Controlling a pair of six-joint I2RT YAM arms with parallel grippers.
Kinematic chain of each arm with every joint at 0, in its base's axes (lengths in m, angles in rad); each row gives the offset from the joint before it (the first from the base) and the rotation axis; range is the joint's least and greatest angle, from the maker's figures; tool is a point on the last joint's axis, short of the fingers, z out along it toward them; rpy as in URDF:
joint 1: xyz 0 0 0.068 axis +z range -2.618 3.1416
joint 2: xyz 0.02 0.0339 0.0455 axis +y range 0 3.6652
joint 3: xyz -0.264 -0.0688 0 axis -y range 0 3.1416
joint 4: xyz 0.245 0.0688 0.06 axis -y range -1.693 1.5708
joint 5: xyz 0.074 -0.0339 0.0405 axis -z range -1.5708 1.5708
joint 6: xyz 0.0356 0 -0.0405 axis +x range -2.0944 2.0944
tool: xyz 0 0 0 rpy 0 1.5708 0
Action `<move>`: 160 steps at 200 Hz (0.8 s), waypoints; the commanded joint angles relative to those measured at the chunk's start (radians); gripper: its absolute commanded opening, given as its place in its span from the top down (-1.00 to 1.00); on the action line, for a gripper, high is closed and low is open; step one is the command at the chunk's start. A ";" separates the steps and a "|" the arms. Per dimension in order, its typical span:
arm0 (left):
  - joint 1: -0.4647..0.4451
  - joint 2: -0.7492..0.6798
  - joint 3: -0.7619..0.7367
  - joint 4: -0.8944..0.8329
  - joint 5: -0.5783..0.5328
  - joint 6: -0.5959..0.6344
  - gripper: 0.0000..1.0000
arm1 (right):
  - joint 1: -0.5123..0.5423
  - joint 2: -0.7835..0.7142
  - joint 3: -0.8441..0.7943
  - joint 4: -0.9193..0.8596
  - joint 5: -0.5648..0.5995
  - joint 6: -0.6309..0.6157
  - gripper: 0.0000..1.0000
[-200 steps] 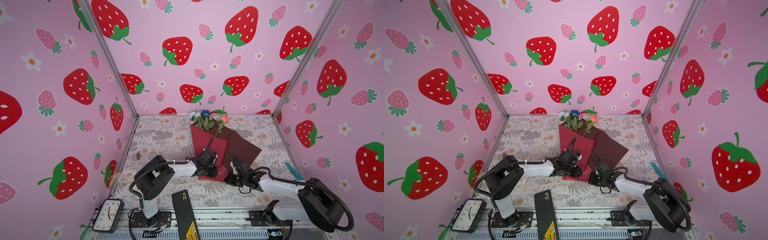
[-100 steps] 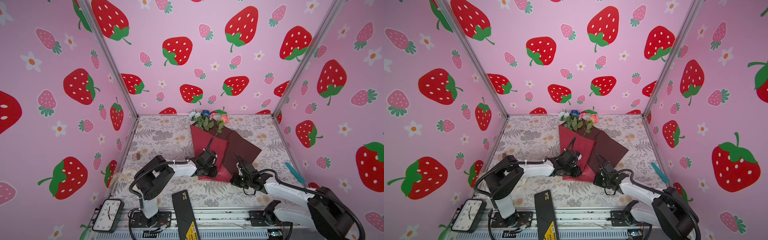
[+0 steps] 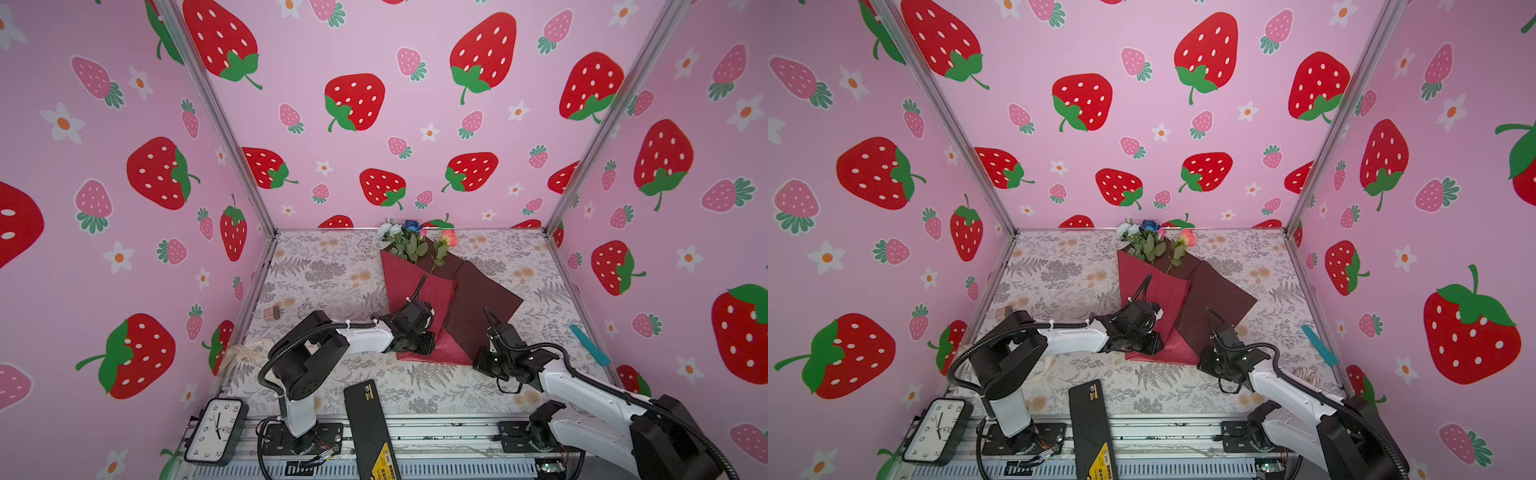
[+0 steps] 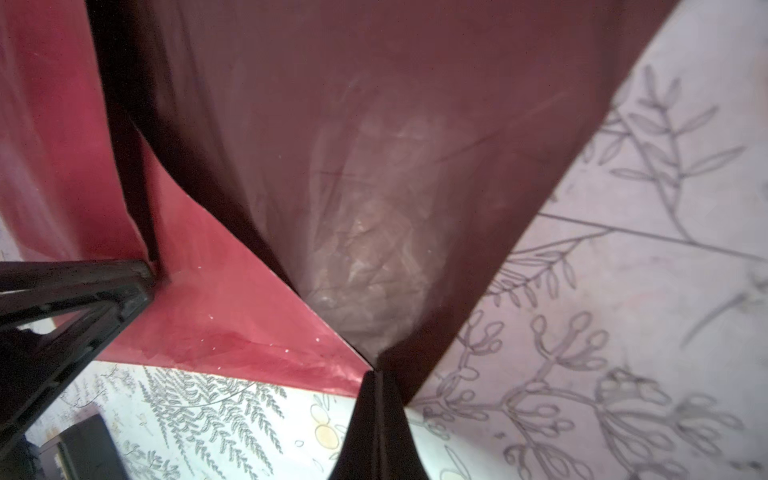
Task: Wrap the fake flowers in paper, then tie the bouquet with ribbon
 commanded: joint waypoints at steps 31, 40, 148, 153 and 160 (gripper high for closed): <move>0.003 -0.035 0.003 -0.026 0.003 0.014 0.43 | -0.048 -0.081 0.043 -0.147 0.065 -0.042 0.77; 0.003 -0.044 0.014 -0.033 0.004 0.023 0.39 | -0.054 -0.097 0.067 -0.168 0.082 -0.052 0.63; -0.007 -0.195 0.019 -0.046 -0.027 0.058 -0.03 | -0.088 -0.311 -0.030 -0.070 -0.161 0.110 -0.58; -0.007 -0.199 0.016 -0.042 -0.034 0.056 -0.03 | -0.088 -0.324 -0.050 -0.054 -0.180 0.126 -0.60; -0.007 -0.203 0.007 -0.039 -0.042 0.051 -0.03 | -0.088 -0.340 -0.076 -0.038 -0.199 0.148 -0.62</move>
